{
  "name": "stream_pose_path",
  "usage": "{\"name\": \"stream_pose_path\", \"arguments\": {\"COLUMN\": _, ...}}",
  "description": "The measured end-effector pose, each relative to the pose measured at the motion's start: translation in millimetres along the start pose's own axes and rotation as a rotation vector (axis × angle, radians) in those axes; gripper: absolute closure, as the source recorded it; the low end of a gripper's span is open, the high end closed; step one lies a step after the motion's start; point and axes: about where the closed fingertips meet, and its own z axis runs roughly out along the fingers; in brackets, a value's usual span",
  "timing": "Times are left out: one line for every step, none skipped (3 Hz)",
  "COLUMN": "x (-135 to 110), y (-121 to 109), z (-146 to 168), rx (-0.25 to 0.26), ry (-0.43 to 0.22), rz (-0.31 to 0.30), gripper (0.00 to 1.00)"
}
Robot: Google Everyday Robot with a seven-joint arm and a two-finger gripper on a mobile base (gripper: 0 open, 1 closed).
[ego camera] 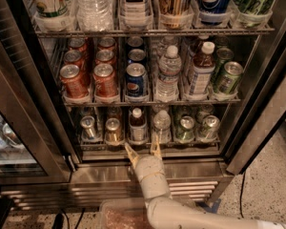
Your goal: Pick blue plastic bottle from bottom shelf of fridge
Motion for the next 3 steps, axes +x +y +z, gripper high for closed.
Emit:
{"name": "stream_pose_path", "arguments": {"x": 2, "y": 1, "z": 9, "rx": 0.009, "ry": -0.010, "rz": -0.002, "gripper": 0.29}}
{"name": "stream_pose_path", "arguments": {"x": 7, "y": 1, "z": 34, "rx": 0.040, "ry": -0.027, "rz": -0.011, "gripper": 0.38}}
{"name": "stream_pose_path", "arguments": {"x": 7, "y": -4, "z": 64, "rx": 0.069, "ry": -0.036, "rz": 0.027, "gripper": 0.40}}
